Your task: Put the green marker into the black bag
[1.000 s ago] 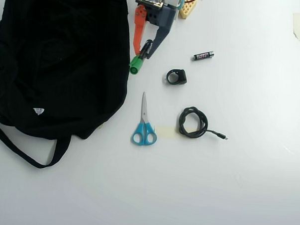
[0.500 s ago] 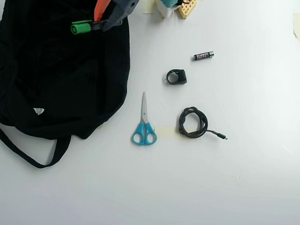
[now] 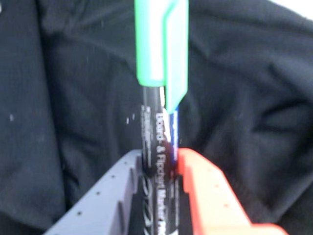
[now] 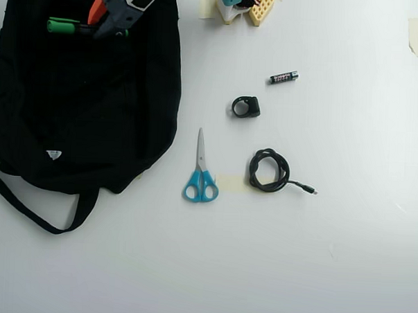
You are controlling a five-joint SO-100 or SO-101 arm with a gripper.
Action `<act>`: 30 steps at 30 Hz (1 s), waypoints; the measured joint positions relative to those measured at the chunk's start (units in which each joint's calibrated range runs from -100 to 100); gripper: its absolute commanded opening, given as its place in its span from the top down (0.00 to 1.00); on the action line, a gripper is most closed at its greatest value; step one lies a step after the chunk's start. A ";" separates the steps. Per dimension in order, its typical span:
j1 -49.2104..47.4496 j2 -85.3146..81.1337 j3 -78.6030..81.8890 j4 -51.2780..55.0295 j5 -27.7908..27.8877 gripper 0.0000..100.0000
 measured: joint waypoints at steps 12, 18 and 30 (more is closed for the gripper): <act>-7.35 -0.66 -0.63 8.67 -0.10 0.97; -22.92 -22.67 0.08 22.24 -0.15 0.98; -53.71 -40.10 12.34 29.45 -7.37 0.98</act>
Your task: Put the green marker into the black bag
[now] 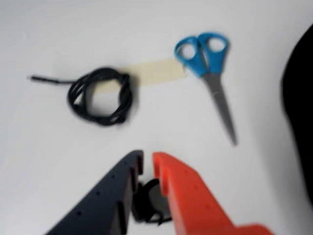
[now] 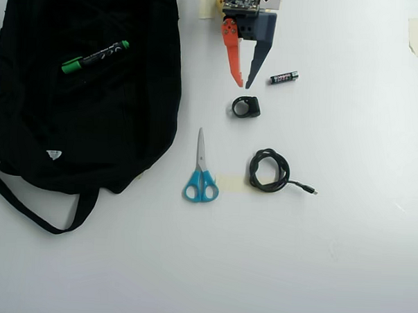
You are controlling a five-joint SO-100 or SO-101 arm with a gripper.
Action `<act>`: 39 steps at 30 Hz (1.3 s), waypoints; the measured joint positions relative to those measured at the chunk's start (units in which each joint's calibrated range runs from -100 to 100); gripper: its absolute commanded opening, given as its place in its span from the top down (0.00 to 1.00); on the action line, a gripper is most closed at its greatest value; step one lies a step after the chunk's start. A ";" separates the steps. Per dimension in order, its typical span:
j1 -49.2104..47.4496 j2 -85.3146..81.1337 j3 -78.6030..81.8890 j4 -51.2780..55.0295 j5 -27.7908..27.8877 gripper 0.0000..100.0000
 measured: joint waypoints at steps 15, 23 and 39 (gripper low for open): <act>-7.86 -21.83 22.64 0.00 -0.05 0.98; -7.20 -30.88 33.73 0.00 -0.05 0.98; -6.69 -35.04 36.56 9.70 6.89 0.98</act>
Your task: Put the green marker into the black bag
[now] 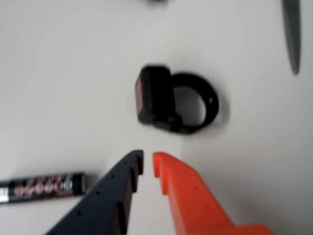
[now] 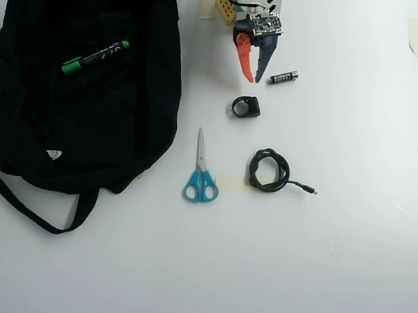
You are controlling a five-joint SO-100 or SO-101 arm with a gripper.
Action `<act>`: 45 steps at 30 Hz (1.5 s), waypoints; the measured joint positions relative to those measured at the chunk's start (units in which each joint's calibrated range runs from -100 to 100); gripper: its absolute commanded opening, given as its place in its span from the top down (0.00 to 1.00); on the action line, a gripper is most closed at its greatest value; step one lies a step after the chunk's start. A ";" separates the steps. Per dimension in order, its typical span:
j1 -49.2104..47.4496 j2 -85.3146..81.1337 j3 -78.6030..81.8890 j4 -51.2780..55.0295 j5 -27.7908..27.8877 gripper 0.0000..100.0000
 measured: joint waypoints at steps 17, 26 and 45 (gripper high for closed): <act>0.00 -0.83 -0.08 13.48 0.15 0.98; 0.00 -0.83 -0.08 13.57 0.15 0.98; 0.00 -0.83 -0.08 13.65 0.15 0.98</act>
